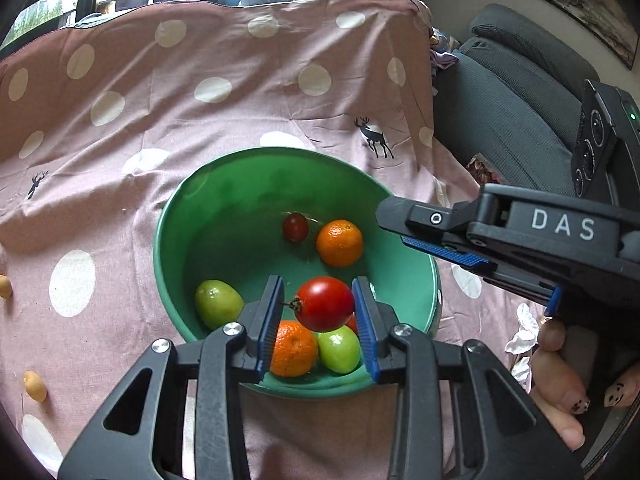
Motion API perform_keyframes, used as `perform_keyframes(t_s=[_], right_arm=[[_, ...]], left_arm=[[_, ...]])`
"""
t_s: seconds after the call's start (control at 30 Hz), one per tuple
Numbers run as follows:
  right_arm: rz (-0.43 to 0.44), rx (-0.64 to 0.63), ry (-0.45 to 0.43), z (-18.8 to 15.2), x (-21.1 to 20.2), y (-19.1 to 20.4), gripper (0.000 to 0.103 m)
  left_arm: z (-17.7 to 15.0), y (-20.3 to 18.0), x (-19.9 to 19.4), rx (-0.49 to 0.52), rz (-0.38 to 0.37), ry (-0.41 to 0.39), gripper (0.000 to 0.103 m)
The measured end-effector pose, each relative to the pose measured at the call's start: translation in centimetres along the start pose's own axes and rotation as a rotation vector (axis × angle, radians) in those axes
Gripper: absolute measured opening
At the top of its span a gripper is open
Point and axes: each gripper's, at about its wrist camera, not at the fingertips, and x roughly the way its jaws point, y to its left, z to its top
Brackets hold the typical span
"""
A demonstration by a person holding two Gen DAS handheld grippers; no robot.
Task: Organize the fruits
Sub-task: 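Open both grippers to drop the cherry tomatoes into the bowl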
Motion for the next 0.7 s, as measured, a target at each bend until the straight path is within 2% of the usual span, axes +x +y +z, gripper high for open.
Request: perform_keyframes(t_s=[0.27, 0.33, 0.43, 0.53, 0.6, 0.7], right_arm=[[-0.058, 0.026, 0.016, 0.1, 0.2, -1.1, 0.029], [-0.061, 0.033, 0.022, 0.2, 0.2, -1.3, 0.031], [-0.073, 0.028, 0.018, 0.2, 0.1, -1.2, 0.041], [-0.086, 0.018, 0.000, 0.2, -0.3, -1.0, 0.044], [-0.093, 0.014, -0.011, 0.2, -0.6, -0.7, 0.047], [-0.096, 0.003, -0.028, 0.1, -1.0, -0.3, 0.053]], left_arm=[[-0.3, 0.0, 0.4, -0.011, -0.021, 0.028, 0.037], [-0.3, 0.1, 0.1, -0.015, -0.015, 0.022, 0.041], [-0.4, 0.3, -0.8, -0.020, -0.020, 0.005, 0.048], [-0.4, 0.7, -2.2, -0.038, -0.019, -0.020, 0.059], [-0.4, 1.2, -3.3, -0.055, -0.026, -0.038, 0.071], [-0.5, 2.2, -5.4, -0.081, -0.031, -0.076, 0.078]])
